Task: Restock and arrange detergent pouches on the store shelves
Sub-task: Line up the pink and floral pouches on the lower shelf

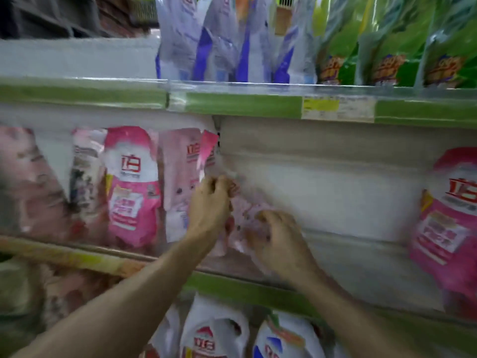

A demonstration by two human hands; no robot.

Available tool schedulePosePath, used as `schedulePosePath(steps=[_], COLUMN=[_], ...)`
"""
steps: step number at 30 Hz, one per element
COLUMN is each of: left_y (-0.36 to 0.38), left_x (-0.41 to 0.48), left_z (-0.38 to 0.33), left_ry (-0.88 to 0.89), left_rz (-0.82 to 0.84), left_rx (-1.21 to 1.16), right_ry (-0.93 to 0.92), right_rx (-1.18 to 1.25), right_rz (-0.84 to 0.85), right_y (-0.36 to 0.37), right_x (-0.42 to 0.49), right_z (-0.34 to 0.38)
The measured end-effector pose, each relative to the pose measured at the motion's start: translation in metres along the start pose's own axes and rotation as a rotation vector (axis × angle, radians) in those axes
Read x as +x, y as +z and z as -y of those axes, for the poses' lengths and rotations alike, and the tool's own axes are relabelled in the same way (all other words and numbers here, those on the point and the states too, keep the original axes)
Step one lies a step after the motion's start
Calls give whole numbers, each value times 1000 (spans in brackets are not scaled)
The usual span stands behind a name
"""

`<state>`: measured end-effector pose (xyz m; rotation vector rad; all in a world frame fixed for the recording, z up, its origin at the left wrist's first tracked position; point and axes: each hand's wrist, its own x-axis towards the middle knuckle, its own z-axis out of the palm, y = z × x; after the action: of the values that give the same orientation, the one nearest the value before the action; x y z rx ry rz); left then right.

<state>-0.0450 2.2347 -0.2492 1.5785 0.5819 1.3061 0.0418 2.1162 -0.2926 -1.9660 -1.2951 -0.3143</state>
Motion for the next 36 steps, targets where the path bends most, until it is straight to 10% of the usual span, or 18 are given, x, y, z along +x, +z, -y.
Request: schedulePosePath(steps=[3, 8, 23, 29, 36], left_y=[-21, -22, 120, 151, 145], left_x=[-2, -16, -19, -20, -19], left_z=[10, 20, 50, 78, 80], left_ry=[55, 112, -202, -41, 33], left_rz=[7, 43, 521, 897, 828], left_rx=[97, 155, -47, -140, -128], right_ry=[-71, 130, 522, 508, 549], right_rx=[-428, -367, 956, 1042, 982], right_rz=[30, -67, -405, -408, -215], right_y=[52, 64, -103, -113, -108], right_x=[9, 30, 7, 7, 14], right_z=[31, 38, -110, -142, -150])
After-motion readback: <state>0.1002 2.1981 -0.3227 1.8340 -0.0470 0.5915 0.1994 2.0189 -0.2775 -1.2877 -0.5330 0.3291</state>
